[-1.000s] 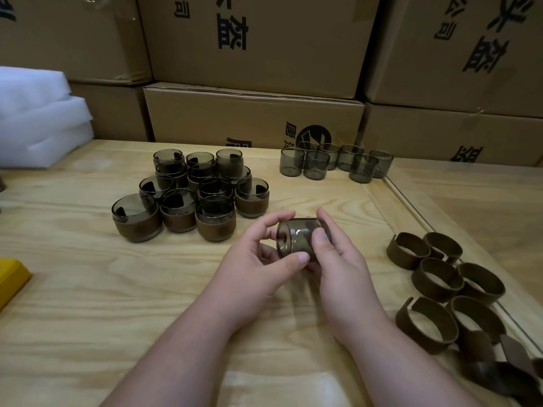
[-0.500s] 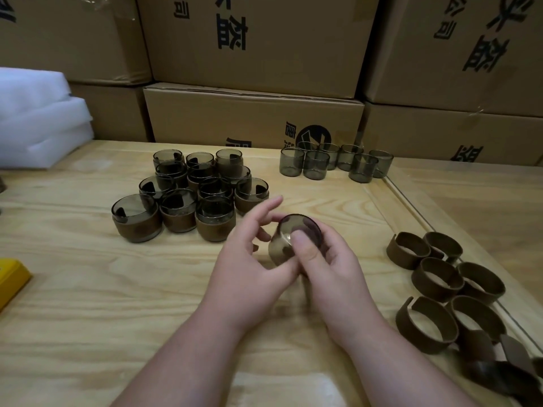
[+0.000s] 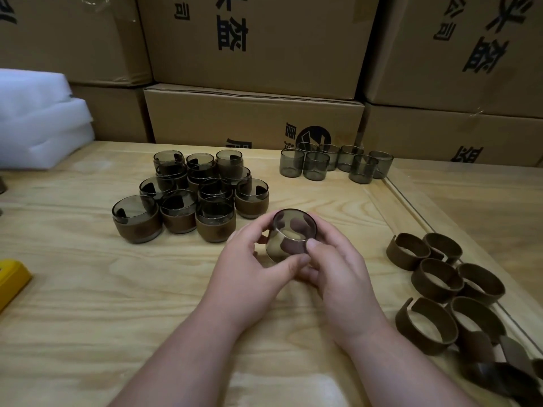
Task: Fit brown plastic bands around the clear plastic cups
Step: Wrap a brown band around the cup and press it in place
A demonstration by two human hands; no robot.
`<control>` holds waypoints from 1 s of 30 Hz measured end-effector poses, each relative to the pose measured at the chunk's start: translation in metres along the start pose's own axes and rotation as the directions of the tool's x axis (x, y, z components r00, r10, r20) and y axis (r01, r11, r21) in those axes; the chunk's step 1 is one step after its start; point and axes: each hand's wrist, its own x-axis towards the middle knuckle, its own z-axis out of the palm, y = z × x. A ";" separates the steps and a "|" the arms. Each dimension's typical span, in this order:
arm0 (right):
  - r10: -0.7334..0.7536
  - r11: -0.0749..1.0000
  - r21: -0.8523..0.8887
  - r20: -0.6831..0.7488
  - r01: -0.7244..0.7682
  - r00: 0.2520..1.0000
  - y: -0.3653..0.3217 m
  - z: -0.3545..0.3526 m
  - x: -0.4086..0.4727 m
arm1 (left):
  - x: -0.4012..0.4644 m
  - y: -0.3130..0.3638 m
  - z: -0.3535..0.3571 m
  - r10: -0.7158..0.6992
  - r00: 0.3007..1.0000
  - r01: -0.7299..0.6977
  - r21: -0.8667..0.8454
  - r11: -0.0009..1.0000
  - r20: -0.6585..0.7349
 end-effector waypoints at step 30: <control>0.067 0.997 -0.011 -0.378 -0.077 0.923 -0.006 0.003 0.003 | -0.001 0.004 -0.002 0.065 0.987 -0.069 0.025 0.997 0.147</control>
